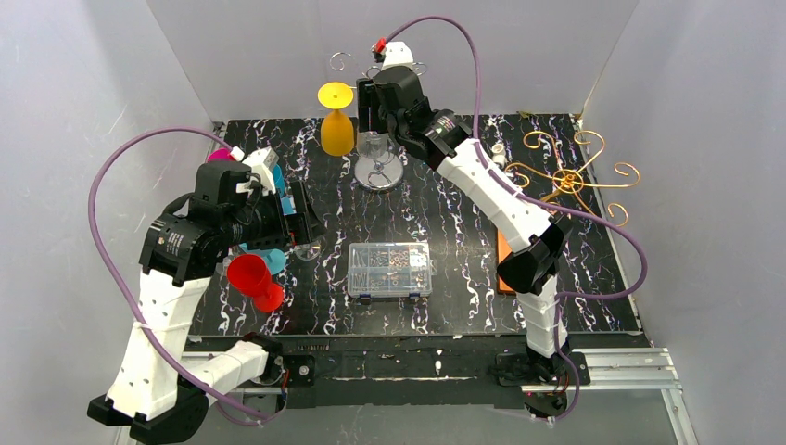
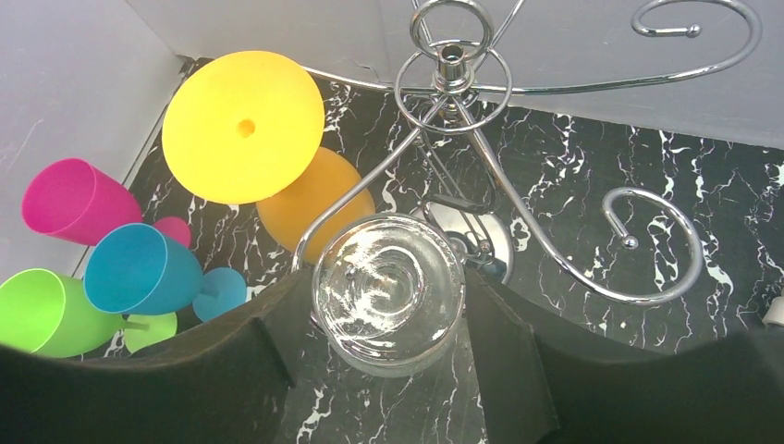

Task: Take the wine glass off the wine glass rack
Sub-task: Pick up the wine glass from the wine rack.

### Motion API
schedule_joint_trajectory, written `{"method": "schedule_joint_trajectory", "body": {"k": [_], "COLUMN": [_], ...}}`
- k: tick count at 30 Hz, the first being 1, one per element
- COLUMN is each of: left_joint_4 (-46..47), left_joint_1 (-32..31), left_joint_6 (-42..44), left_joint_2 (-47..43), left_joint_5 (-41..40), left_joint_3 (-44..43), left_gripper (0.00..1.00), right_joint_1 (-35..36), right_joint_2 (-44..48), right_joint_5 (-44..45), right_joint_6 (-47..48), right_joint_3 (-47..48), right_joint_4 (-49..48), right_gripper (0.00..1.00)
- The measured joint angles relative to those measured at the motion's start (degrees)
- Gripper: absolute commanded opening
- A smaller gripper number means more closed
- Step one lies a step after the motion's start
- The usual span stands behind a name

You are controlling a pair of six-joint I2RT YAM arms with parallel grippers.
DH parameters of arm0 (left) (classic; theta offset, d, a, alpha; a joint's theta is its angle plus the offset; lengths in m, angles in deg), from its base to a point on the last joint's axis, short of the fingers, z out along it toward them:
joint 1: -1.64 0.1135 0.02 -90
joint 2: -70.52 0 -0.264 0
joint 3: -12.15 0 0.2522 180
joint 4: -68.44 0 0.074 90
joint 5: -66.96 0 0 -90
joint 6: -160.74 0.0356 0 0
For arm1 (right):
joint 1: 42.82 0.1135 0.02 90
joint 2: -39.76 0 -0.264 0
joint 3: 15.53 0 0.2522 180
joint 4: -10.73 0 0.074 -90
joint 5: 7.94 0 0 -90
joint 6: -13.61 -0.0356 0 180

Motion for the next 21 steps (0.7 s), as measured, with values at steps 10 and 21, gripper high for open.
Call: {"method": "schedule_joint_trajectory", "body": {"k": [10,21], "left_joint_4": [0.0,0.0], "left_joint_1": [0.0,0.0], "left_joint_6": [0.0,0.0], "left_joint_2": [-0.1,-0.1], "left_joint_5": [-0.2,-0.2], "left_joint_3": [0.0,0.1], "left_gripper": [0.98,0.98], "right_joint_1": [-0.1,-0.1], "right_joint_2": [0.0,0.2], "right_joint_5": [-0.2,-0.2], "right_joint_6": [-0.1,0.0], "right_joint_3": [0.0,0.0], "right_joint_4": [0.0,0.0], "right_gripper": [0.54,0.47]}}
